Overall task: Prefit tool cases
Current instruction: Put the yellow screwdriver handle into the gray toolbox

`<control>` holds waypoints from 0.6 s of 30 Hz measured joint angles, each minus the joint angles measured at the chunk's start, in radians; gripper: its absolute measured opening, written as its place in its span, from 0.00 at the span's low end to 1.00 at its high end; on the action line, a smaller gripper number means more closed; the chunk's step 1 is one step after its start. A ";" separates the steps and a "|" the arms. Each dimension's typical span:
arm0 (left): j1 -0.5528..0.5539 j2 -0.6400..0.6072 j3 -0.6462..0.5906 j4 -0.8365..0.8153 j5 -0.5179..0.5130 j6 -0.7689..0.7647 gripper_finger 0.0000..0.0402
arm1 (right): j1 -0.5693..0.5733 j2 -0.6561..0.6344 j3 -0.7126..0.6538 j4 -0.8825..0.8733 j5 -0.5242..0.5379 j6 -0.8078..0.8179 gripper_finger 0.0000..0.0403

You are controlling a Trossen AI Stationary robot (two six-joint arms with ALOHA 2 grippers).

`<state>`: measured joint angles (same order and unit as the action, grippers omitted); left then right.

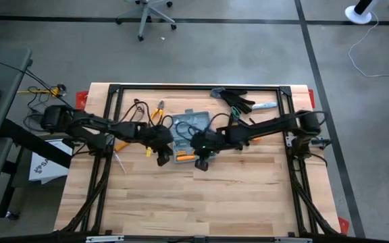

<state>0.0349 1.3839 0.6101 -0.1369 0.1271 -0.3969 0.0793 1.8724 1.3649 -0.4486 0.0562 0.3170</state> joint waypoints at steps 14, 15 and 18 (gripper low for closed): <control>0.009 -0.054 0.004 0.495 -0.121 0.053 0.10 | -0.053 -0.532 -0.469 0.333 0.143 0.251 0.00; 0.013 -0.053 0.004 0.520 -0.136 0.058 0.10 | -0.056 -0.559 -0.475 0.331 0.161 0.268 0.00; 0.032 -0.054 0.004 0.555 -0.148 0.070 0.10 | -0.067 -0.620 -0.479 0.291 0.183 0.290 0.00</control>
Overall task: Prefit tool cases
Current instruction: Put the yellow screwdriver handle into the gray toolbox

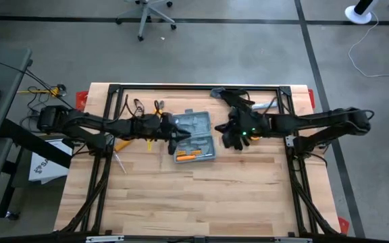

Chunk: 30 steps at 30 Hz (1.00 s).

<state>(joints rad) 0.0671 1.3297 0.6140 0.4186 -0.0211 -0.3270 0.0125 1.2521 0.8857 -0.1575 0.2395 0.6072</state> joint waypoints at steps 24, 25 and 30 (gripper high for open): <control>0.053 0.000 0.000 -0.011 0.043 -0.038 0.10 | -0.001 -0.054 -0.001 -0.033 -0.011 -0.111 0.00; 0.053 0.000 0.000 -0.012 0.043 -0.038 0.10 | -0.001 -0.054 -0.001 -0.033 -0.011 -0.111 0.00; 0.053 0.001 -0.001 -0.012 0.042 -0.037 0.10 | -0.001 -0.054 -0.001 -0.034 -0.011 -0.111 0.00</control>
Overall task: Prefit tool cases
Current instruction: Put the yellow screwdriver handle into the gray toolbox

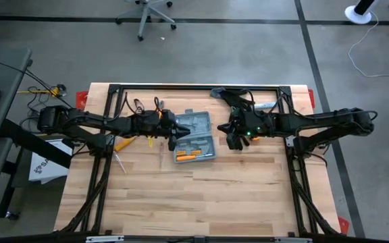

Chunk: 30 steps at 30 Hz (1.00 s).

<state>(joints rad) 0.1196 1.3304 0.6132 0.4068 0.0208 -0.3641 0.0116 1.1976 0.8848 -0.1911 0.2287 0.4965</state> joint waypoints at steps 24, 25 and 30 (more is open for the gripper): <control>0.000 0.000 0.000 -0.079 0.061 0.000 0.10 | -0.007 0.001 0.000 0.041 0.001 -0.014 0.00; 0.000 0.000 0.000 -0.098 0.068 0.001 0.10 | -0.007 0.000 0.000 0.041 0.001 0.001 0.00; -0.005 0.005 0.000 -0.258 0.100 0.037 0.09 | -0.006 0.001 0.000 0.041 0.001 0.020 0.00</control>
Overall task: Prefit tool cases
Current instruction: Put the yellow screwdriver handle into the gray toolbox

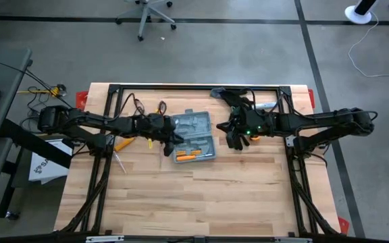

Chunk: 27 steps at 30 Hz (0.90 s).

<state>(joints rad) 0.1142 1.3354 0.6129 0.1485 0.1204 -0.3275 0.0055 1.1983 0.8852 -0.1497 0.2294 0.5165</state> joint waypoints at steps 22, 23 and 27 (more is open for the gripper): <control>-0.124 0.203 0.070 -0.070 0.081 0.104 0.00 | -0.006 0.534 0.129 0.041 -0.322 0.088 0.00; -0.125 0.215 0.079 -0.074 0.081 0.108 0.00 | -0.003 0.547 0.134 0.035 -0.334 0.087 0.00; -0.124 0.260 0.093 -0.077 0.080 0.105 0.00 | 0.013 0.579 0.134 0.027 -0.347 0.104 0.00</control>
<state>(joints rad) -0.0095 1.5952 0.7057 0.0717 0.2002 -0.2226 0.0181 1.7775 1.0195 -0.1223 -0.1173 0.6208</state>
